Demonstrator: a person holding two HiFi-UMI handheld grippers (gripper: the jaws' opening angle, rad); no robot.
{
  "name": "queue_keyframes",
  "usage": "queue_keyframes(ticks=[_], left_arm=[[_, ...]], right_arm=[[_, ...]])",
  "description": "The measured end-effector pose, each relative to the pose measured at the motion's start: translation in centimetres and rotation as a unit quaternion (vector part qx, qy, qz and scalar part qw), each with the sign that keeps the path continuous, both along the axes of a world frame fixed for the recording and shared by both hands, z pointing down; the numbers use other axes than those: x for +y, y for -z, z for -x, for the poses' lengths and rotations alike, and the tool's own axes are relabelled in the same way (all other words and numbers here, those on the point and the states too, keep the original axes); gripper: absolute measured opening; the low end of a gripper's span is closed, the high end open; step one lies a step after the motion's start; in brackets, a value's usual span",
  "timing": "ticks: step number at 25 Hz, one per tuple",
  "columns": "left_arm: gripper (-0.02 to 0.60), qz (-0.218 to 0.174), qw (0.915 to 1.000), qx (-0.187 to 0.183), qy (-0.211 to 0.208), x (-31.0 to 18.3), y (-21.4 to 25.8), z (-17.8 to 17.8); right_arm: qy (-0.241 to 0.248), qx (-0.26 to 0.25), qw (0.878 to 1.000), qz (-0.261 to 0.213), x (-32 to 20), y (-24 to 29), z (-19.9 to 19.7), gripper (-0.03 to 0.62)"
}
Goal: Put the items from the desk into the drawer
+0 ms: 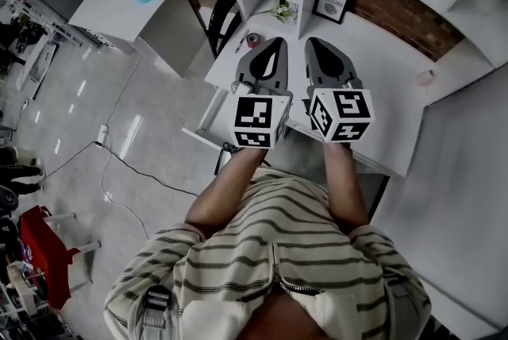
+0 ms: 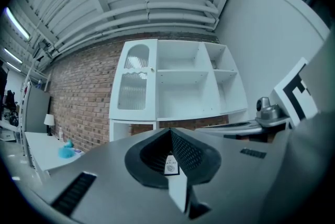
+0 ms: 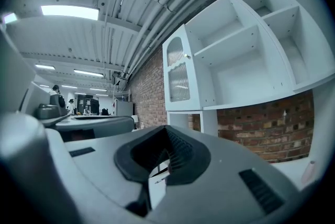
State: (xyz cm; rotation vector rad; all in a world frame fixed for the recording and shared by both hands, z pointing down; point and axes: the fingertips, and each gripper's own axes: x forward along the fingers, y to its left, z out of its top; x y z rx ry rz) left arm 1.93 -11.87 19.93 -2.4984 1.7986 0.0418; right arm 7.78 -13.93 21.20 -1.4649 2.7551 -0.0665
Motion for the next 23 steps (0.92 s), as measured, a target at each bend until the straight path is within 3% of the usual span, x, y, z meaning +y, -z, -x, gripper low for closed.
queue_keyframes(ticks=[13,23], left_arm=[[0.006,-0.001,0.9997,0.008,-0.022,0.4,0.3,-1.9],[0.006,-0.001,0.9995,0.006,-0.032,0.7,0.3,-2.4]], right_arm=[[-0.035,-0.007,0.999,-0.023,0.8,1.1,-2.8,0.011],[-0.035,-0.009,0.999,-0.035,1.5,1.1,-2.8,0.011]])
